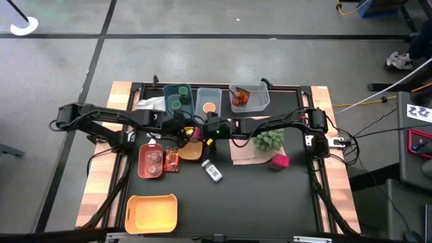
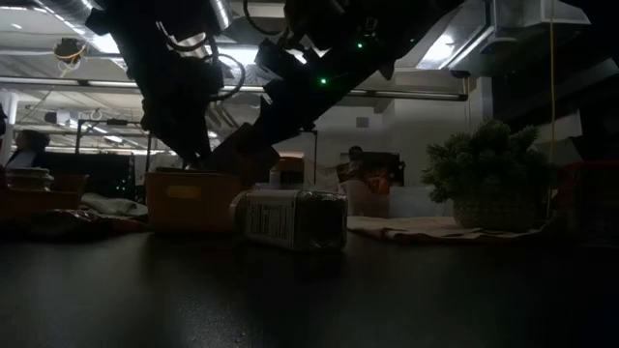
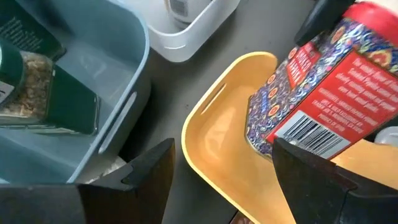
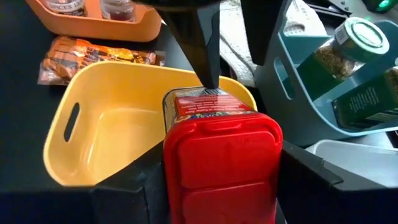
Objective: Sort spices by type
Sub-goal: Put the bottom red seasoning can into the top yellow bin, then put the red seasoning can into the top yellow bin
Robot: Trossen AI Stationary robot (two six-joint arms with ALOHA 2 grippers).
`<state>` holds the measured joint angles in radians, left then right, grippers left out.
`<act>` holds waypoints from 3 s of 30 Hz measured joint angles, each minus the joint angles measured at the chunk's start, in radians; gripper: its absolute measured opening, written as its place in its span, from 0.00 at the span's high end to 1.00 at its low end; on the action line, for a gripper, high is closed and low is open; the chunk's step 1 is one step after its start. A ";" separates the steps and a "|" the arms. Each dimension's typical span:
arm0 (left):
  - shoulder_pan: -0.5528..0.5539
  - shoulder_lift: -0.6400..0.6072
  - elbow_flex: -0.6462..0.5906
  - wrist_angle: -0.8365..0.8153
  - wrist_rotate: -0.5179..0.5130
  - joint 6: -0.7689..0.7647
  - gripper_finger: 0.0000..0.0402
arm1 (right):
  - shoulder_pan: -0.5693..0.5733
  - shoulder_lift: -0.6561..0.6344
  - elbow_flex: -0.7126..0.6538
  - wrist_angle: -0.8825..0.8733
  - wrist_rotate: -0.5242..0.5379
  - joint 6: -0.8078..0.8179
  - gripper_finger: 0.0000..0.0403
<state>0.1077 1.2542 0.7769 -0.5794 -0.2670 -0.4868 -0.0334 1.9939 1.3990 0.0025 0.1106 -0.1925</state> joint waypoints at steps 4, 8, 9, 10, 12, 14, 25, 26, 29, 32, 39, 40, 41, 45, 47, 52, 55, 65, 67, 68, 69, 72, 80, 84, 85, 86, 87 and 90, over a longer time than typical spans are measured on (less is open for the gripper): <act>0.000 0.014 0.000 -0.010 -0.002 -0.015 0.37 | 0.000 0.004 0.000 0.004 0.025 0.000 0.43; 0.000 0.015 -0.002 -0.021 -0.002 -0.015 0.37 | 0.000 0.014 0.002 0.008 0.028 0.000 0.43; 0.000 0.016 -0.003 -0.022 0.000 -0.015 0.37 | 0.000 0.017 0.002 0.008 0.028 0.000 0.43; 0.000 0.017 -0.003 -0.023 0.001 -0.015 0.37 | 0.000 0.020 0.002 0.009 0.028 0.000 0.43; 0.000 0.019 -0.003 -0.023 0.001 -0.015 0.37 | 0.000 0.028 0.004 0.019 0.028 0.000 0.43; 0.000 0.021 -0.003 -0.021 0.001 -0.015 0.37 | 0.000 0.031 0.004 0.014 0.028 0.000 0.43; 0.000 0.019 -0.003 -0.017 -0.006 -0.015 0.37 | 0.000 0.031 0.004 0.024 0.028 0.001 0.43; 0.000 0.019 -0.003 -0.017 -0.006 -0.015 0.37 | 0.000 0.031 0.004 0.025 0.028 0.003 0.43; 0.000 0.019 -0.003 -0.017 -0.007 -0.015 0.37 | 0.000 0.031 0.004 0.026 0.028 0.004 0.42; 0.000 0.019 -0.003 -0.017 -0.007 -0.015 0.37 | 0.000 0.031 0.004 0.026 0.028 0.005 0.42; 0.000 0.019 -0.003 -0.014 -0.007 -0.015 0.37 | 0.000 0.031 0.003 0.033 0.028 0.006 0.40; 0.000 0.019 -0.003 -0.012 -0.007 -0.015 0.37 | 0.000 0.031 0.003 0.036 0.028 0.006 0.39; 0.000 0.019 -0.003 -0.012 -0.007 -0.015 0.37 | 0.000 0.031 0.003 0.038 0.028 0.007 0.37; 0.000 0.019 -0.003 -0.013 -0.007 -0.015 0.37 | 0.000 0.031 0.004 0.057 0.037 0.007 0.31; 0.000 0.019 -0.003 -0.014 -0.007 -0.015 0.37 | 0.000 0.031 0.004 0.059 0.037 0.006 0.29; 0.000 0.019 -0.003 -0.015 -0.007 -0.015 0.37 | 0.000 0.031 0.004 0.055 0.038 0.005 0.27; 0.000 0.012 -0.003 -0.017 -0.007 -0.015 0.37 | 0.000 0.027 0.003 0.047 0.038 0.004 0.27; -0.009 -0.151 -0.002 -0.055 -0.007 0.016 0.37 | 0.008 -0.134 0.003 -0.119 0.039 0.008 0.27; -0.016 -0.191 -0.001 -0.062 -0.007 0.026 0.37 | 0.013 -0.183 0.003 -0.199 0.039 0.039 0.27; -0.021 -0.212 -0.001 -0.066 -0.006 0.033 0.37 | 0.020 -0.207 0.004 -0.235 0.039 0.063 0.27; -0.026 -0.226 -0.001 -0.070 -0.007 0.042 0.37 | 0.024 -0.232 0.004 -0.290 0.039 0.088 0.27; -0.045 -0.263 -0.001 -0.071 -0.007 0.045 0.37 | 0.059 -0.311 0.004 -0.475 0.035 0.175 0.27; -0.088 -0.277 -0.001 -0.067 -0.007 0.038 0.37 | 0.210 -0.466 0.004 -1.028 0.030 0.548 0.27; -0.101 -0.273 -0.001 -0.068 -0.007 0.012 0.37 | 0.290 -0.477 0.002 -1.269 0.026 0.752 0.27; -0.104 -0.273 -0.001 -0.066 -0.007 0.006 0.37 | 0.309 -0.477 -0.002 -1.322 0.027 0.778 0.27; -0.107 -0.273 -0.001 -0.066 -0.007 0.004 0.37 | 0.327 -0.477 -0.008 -1.366 0.027 0.791 0.27; -0.110 -0.273 -0.001 -0.067 -0.007 0.001 0.37 | 0.344 -0.477 -0.018 -1.403 0.027 0.792 0.27; -0.118 -0.273 -0.001 -0.067 -0.007 -0.006 0.37 | 0.385 -0.477 -0.051 -1.473 0.020 0.793 0.27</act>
<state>-0.0102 0.9813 0.7757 -0.6460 -0.2741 -0.4931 0.3518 1.5169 1.3476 -1.4703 0.1306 0.6009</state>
